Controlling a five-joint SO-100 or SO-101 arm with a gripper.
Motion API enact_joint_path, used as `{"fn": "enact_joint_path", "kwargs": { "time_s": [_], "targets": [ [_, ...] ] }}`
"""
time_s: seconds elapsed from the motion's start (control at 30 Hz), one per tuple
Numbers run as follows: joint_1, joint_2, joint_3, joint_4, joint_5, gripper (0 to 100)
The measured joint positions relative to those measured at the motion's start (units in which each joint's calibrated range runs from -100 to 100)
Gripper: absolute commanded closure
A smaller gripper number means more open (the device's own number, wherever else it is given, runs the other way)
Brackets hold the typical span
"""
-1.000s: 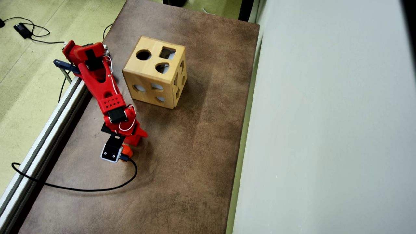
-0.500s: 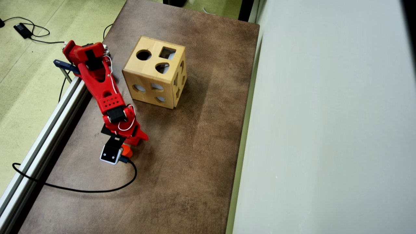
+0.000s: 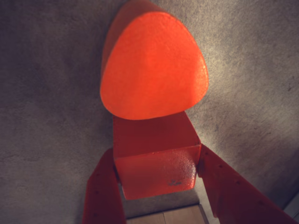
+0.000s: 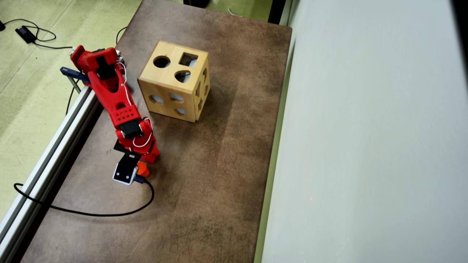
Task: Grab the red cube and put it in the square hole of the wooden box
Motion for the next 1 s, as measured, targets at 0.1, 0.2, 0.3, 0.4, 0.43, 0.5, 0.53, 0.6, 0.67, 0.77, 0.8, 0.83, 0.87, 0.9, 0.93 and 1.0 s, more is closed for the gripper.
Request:
{"fn": "enact_joint_path", "kwargs": {
  "time_s": [0.1,0.2,0.3,0.4,0.43,0.5,0.53,0.6,0.67,0.77,0.8,0.83,0.87,0.9,0.93,1.0],
  "targets": [
    [0.0,0.25,-0.27,0.08,0.0,98],
    [0.07,0.17,-0.36,0.16,0.0,98],
    [0.07,-0.93,0.09,0.16,-0.39,98],
    [0.0,-2.54,0.18,0.16,-1.42,98],
    [0.0,-3.64,0.18,0.16,-1.71,98],
    [0.0,-6.44,0.18,0.16,-2.25,98],
    [0.0,-7.8,0.18,0.16,-2.34,98],
    [0.0,-10.51,0.18,0.16,-2.39,98],
    [0.0,-13.05,0.18,0.73,-2.39,98],
    [0.0,-16.78,0.27,3.31,-2.49,98],
    [0.0,-18.14,0.27,4.44,-2.49,98],
    [0.0,-19.58,0.27,5.65,-2.49,98],
    [-0.07,-21.02,0.27,6.94,-2.49,98],
    [-0.14,-22.8,0.27,8.39,-2.54,98],
    [-0.14,-24.41,0.27,9.6,-2.74,98],
    [-0.14,-28.22,0.27,12.11,-3.37,98]
  ]
}}
